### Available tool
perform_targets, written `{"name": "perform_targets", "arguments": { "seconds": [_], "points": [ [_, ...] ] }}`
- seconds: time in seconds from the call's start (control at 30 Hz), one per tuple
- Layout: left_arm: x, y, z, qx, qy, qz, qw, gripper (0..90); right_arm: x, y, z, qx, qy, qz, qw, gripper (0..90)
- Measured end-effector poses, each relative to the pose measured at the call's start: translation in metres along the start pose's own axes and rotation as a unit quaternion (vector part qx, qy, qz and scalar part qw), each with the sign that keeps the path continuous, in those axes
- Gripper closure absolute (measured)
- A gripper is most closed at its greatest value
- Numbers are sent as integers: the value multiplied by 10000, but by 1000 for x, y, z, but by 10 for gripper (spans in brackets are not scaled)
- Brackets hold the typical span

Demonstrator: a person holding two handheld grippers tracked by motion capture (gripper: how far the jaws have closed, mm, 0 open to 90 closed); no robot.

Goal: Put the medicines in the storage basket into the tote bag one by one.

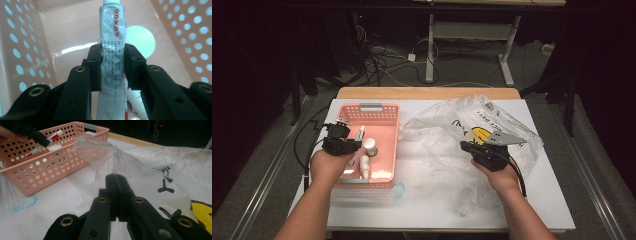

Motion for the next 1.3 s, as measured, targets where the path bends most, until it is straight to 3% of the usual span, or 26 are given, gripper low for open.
{"name": "perform_targets", "arguments": {
  "seconds": [0.27, 0.57, 0.8, 1.3],
  "points": [
    [-10, -3, -4, 116, -421, -128, 9990, 679, -1, 0, 0, 11, -25, 1, 10000, 900],
    [-22, -7, -9, 80, -782, -390, 9961, 679, -3, 0, 2, 24, -118, 0, 9999, 900],
    [-25, -17, -13, 162, -953, -517, 9940, 679, -7, -1, 5, 32, -194, -29, 9998, 900],
    [-28, -31, -13, 271, -1042, -632, 9922, 679, -10, -1, 8, 32, -287, -28, 9996, 900]
  ]
}}
Point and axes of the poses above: each handheld gripper's, and its own axes: x roughly forward along the jaws, z roughly out of its top, y roughly to its left, the point moved 4 cm from there along x, roughly forward along the jaws, and after that the axes turned 5 degrees about z, right-handed, at the moved point
